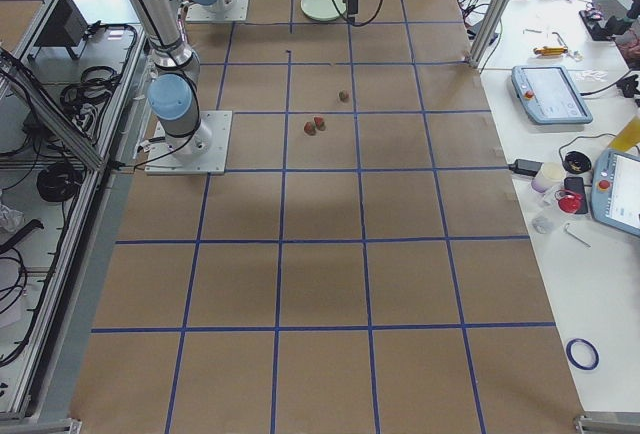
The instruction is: Collect all strawberries into plate
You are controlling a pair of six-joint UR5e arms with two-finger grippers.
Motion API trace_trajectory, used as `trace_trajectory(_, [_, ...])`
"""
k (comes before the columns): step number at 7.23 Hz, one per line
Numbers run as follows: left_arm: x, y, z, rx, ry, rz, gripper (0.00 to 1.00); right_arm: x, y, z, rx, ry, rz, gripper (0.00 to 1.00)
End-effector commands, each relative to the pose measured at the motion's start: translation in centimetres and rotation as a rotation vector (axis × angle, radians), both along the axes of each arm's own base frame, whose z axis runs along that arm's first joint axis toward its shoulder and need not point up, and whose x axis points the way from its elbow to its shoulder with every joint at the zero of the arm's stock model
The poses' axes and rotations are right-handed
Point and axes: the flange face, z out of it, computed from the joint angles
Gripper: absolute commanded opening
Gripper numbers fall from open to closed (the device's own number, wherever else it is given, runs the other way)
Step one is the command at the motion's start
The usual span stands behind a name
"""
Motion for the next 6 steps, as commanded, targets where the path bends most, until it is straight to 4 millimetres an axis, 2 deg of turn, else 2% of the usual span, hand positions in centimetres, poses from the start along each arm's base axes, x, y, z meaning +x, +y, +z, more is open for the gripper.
trace_trajectory(1, [0.0,-0.1,-0.1,0.003,0.000,0.000,1.00,0.0,0.0,-0.1,0.003,0.002,0.005,1.00])
trace_trajectory(2, [0.0,-0.1,0.0,0.000,0.000,0.000,1.00,-0.1,-0.2,-1.1,0.020,0.014,0.006,1.00])
trace_trajectory(3, [0.0,0.0,0.0,0.000,0.000,0.000,1.00,-0.6,-1.5,-3.6,0.069,0.022,-0.003,1.00])
trace_trajectory(4, [0.0,0.0,-0.1,0.003,0.000,0.000,1.00,-2.0,-2.0,-5.8,0.111,0.019,-0.030,1.00])
trace_trajectory(5, [0.0,0.0,-0.2,0.007,0.000,0.000,1.00,-3.5,-2.6,-9.9,0.153,0.016,-0.060,1.00])
trace_trajectory(6, [0.0,0.0,-0.2,0.007,0.000,0.000,1.00,-3.7,-2.4,-14.2,0.154,0.023,-0.062,1.00])
